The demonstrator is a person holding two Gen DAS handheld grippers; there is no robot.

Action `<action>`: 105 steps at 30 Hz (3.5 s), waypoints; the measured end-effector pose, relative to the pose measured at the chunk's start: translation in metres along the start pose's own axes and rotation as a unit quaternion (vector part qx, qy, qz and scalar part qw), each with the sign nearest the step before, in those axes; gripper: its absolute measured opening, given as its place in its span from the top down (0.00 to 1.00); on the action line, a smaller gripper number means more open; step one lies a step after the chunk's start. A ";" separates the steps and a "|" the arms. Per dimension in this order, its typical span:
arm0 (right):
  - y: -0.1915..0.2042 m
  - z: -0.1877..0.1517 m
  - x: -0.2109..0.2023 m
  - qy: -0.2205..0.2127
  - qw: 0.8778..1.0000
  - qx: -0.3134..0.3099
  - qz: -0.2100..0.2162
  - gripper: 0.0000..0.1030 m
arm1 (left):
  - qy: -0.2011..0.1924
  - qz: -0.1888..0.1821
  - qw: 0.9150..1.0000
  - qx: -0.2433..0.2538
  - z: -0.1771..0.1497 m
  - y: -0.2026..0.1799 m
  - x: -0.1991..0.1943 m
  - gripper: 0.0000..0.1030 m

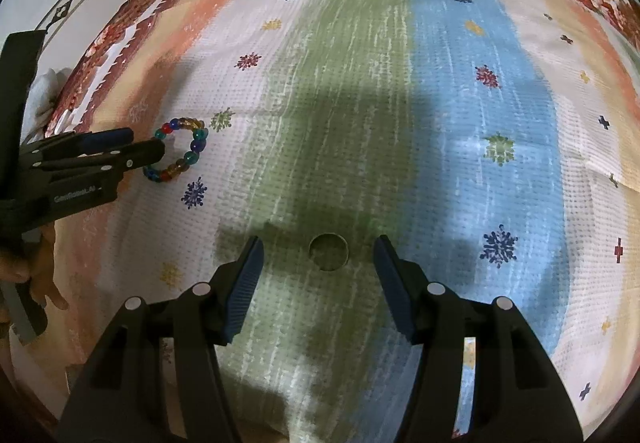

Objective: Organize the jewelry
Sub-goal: 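Move the left tool toward the multicolour bracelet while the right tool approaches the metal ring, then grasp the multicolour beaded bracelet with the left tool while the right tool grasps the metal ring, then carry the bracelet with the left tool while the right tool carries the ring over the tin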

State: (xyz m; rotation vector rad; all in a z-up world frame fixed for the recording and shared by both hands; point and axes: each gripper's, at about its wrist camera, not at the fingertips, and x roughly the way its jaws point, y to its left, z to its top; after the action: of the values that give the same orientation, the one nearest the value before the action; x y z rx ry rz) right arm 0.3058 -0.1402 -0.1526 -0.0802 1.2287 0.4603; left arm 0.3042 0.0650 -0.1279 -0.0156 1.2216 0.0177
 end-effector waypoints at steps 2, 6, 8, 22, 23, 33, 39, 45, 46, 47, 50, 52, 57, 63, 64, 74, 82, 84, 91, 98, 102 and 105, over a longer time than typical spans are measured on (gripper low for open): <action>0.000 0.001 0.002 0.001 1.000 0.000 -0.001 0.44 | 0.004 0.003 1.000 0.004 0.001 -0.001 0.005 0.44; 0.003 0.003 0.005 0.005 1.000 -0.003 -0.006 0.42 | 0.000 0.011 1.000 0.018 -0.001 -0.006 0.008 0.44; 0.004 0.002 0.006 0.006 1.000 -0.007 -0.009 0.42 | 0.001 0.007 1.000 0.018 0.000 -0.004 0.008 0.44; 0.000 0.000 0.007 0.010 0.999 -0.001 -0.035 0.79 | 0.009 0.000 0.999 0.044 -0.004 -0.013 0.007 0.91; -0.002 0.000 0.006 0.009 0.999 0.002 -0.033 0.79 | 0.010 0.000 0.999 0.045 -0.005 -0.014 0.007 0.91; -0.003 0.000 0.002 0.003 1.000 0.004 -0.025 0.79 | 0.000 -0.017 1.000 0.023 -0.002 -0.006 -0.002 0.91; 0.005 -0.002 -0.011 -0.011 1.000 -0.008 -0.022 0.79 | -0.022 -0.027 0.999 0.016 -0.002 -0.011 -0.020 0.91; 0.014 -0.006 -0.024 -0.026 0.999 -0.025 -0.021 0.79 | -0.041 -0.040 0.998 0.014 -0.003 -0.016 -0.039 0.91; 0.016 -0.007 -0.026 -0.028 0.999 -0.029 -0.024 0.79 | -0.044 -0.042 0.998 0.013 -0.004 -0.016 -0.042 0.91; 0.017 -0.007 -0.027 -0.029 0.999 -0.030 -0.025 0.79 | -0.047 -0.043 0.998 0.012 -0.003 -0.016 -0.044 0.91; 0.019 -0.009 -0.031 -0.033 0.999 -0.030 -0.024 0.79 | -0.057 -0.049 0.997 0.011 -0.005 -0.017 -0.052 0.91; 0.020 -0.010 -0.035 -0.037 0.999 -0.031 -0.025 0.79 | -0.061 -0.050 0.997 0.012 -0.006 -0.018 -0.057 0.91; 0.022 -0.014 -0.045 -0.046 0.998 -0.032 -0.027 0.79 | -0.069 -0.054 0.996 0.003 -0.010 -0.017 -0.070 0.91; 0.021 -0.021 -0.059 -0.058 0.998 -0.026 -0.031 0.79 | -0.080 -0.052 0.995 0.005 -0.021 -0.020 -0.085 0.91; 0.021 -0.022 -0.062 -0.060 0.997 -0.026 -0.033 0.79 | -0.081 -0.053 0.995 0.005 -0.022 -0.021 -0.088 0.91; 0.021 -0.037 -0.087 -0.080 0.996 -0.019 -0.032 0.79 | -0.107 -0.024 0.994 0.019 -0.039 -0.034 -0.114 0.91; 0.025 -0.045 -0.106 -0.099 0.995 -0.019 -0.026 0.79 | -0.125 -0.023 0.991 0.033 -0.049 -0.043 -0.132 0.91; 0.027 -0.047 -0.110 -0.102 0.994 -0.021 -0.023 0.79 | -0.128 -0.027 0.991 0.034 -0.053 -0.044 -0.137 0.91; 0.039 -0.056 -0.122 -0.113 0.993 -0.032 -0.016 0.79 | -0.146 -0.041 0.988 0.032 -0.066 -0.047 -0.155 0.91; 0.048 -0.070 -0.134 -0.123 0.992 -0.041 -0.006 0.79 | -0.160 -0.056 0.985 0.036 -0.081 -0.052 -0.171 0.91; 0.053 -0.081 -0.142 -0.130 0.991 -0.046 0.000 0.79 | -0.169 -0.063 0.983 0.040 -0.092 -0.056 -0.180 0.91; 0.056 -0.089 -0.150 -0.136 0.990 -0.048 0.006 0.79 | -0.175 -0.069 0.981 0.043 -0.100 -0.059 -0.187 0.91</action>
State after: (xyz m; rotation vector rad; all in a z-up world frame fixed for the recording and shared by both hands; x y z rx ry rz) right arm 0.1673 -0.1612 -0.0351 -0.0898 0.9405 0.5225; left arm 0.1478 0.0031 0.0136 -0.0212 0.8658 -0.1478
